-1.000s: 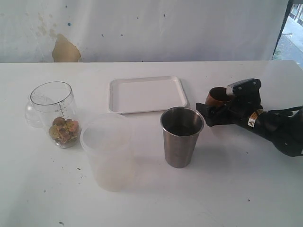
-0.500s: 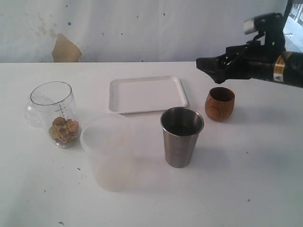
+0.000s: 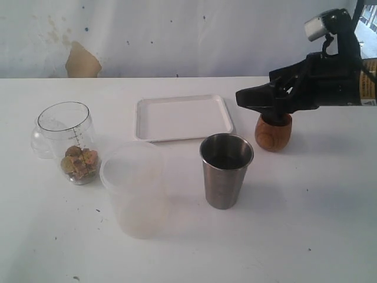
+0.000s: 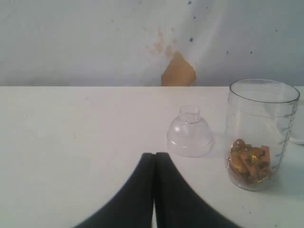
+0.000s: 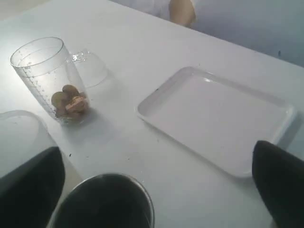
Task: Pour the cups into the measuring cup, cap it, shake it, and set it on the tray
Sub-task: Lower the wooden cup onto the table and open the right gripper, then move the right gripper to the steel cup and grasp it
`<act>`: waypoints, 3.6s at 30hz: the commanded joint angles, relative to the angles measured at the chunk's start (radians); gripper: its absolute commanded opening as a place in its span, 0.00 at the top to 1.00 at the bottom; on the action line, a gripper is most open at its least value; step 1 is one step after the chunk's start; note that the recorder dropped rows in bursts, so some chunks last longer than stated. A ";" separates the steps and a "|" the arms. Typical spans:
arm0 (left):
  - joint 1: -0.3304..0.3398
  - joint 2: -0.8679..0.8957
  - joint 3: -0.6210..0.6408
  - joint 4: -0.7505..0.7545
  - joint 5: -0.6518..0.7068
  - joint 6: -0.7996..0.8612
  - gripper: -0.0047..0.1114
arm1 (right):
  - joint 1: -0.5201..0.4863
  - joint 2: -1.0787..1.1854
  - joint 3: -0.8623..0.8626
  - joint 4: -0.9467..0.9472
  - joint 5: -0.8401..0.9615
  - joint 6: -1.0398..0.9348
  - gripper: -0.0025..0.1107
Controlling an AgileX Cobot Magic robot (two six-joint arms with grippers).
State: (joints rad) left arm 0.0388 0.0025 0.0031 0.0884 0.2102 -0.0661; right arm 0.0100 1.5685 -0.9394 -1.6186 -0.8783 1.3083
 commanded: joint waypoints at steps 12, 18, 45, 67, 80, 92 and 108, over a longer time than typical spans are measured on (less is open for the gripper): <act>0.000 -0.003 -0.003 -0.002 -0.008 -0.003 0.96 | 0.001 -0.006 0.132 0.009 -0.207 -0.227 0.05; 0.000 -0.003 -0.003 -0.002 -0.008 -0.003 0.96 | 0.009 0.001 0.255 0.112 -0.220 -0.474 0.05; 0.000 -0.003 -0.003 -0.002 -0.008 -0.003 0.96 | 0.019 0.353 0.334 0.399 -0.297 -0.861 0.05; 0.000 -0.003 -0.003 -0.002 -0.008 -0.003 0.96 | 0.112 0.480 0.328 0.642 -0.336 -0.977 0.05; 0.000 -0.003 -0.003 -0.002 -0.008 -0.003 0.96 | 0.181 0.480 0.265 0.659 -0.214 -0.998 0.05; 0.000 -0.003 -0.003 -0.002 -0.008 -0.003 0.96 | 0.181 0.480 0.253 0.666 -0.221 -0.998 0.05; 0.000 -0.003 -0.003 -0.002 -0.008 -0.003 0.96 | 0.181 0.482 0.253 0.659 -0.221 -1.028 0.05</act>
State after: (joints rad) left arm 0.0388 0.0025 0.0031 0.0884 0.2102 -0.0661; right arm 0.1893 2.0485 -0.6824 -0.9546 -1.0999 0.3122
